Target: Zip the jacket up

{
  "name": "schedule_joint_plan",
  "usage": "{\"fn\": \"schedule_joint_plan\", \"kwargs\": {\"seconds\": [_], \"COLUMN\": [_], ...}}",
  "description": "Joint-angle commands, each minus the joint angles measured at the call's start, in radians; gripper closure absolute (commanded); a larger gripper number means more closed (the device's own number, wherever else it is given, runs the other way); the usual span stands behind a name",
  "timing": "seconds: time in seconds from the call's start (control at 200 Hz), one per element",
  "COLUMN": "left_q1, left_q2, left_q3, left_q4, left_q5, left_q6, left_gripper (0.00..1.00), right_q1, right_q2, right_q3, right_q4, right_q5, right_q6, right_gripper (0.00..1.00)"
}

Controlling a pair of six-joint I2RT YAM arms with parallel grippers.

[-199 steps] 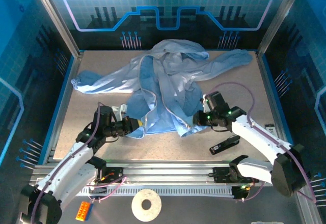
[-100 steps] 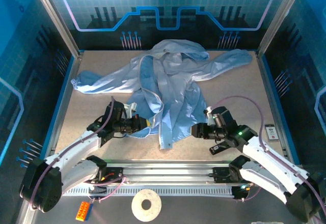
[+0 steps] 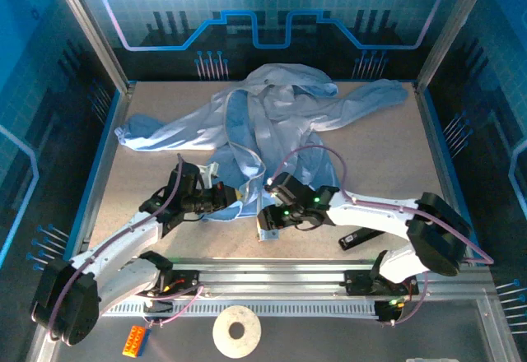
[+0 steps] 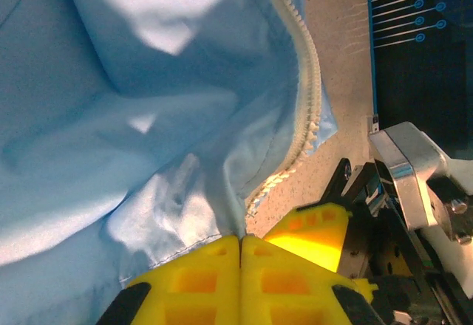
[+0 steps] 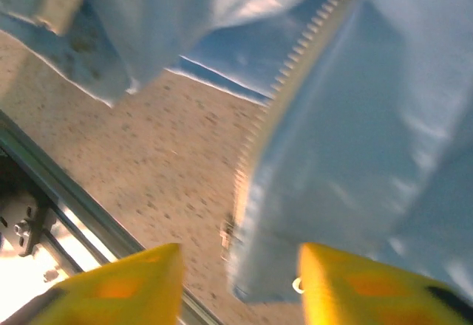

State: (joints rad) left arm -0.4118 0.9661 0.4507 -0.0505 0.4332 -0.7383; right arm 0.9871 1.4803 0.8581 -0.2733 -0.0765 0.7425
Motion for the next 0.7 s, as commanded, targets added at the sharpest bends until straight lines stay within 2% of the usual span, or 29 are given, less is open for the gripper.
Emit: {"fn": "schedule_joint_plan", "kwargs": {"seconds": [0.0, 0.09, 0.29, 0.535, 0.695], "left_q1": [-0.007, -0.006, -0.007, -0.006, -0.005], "left_q2": [-0.041, -0.074, -0.18, -0.288, -0.266], "left_q3": [-0.031, -0.038, -0.058, -0.099, -0.107], "left_q4": [-0.036, -0.065, -0.153, -0.214, -0.218], "left_q5": [-0.033, -0.042, -0.062, -0.086, -0.081], "left_q6": [0.002, 0.003, 0.006, 0.007, 0.009], "left_gripper": [1.0, 1.0, 1.0, 1.0, 1.0], "right_q1": [0.039, 0.066, 0.13, 0.191, 0.205], "right_q2": [0.072, 0.127, 0.216, 0.297, 0.257], "right_q3": [0.087, 0.139, 0.219, 0.308, 0.278], "right_q4": [-0.074, -0.139, -0.246, -0.336, -0.346], "right_q5": [0.067, 0.101, 0.192, 0.287, 0.341], "right_q6": [-0.003, 0.009, 0.062, 0.094, 0.111], "right_gripper": [0.72, 0.73, 0.58, 0.57, 0.57]}}
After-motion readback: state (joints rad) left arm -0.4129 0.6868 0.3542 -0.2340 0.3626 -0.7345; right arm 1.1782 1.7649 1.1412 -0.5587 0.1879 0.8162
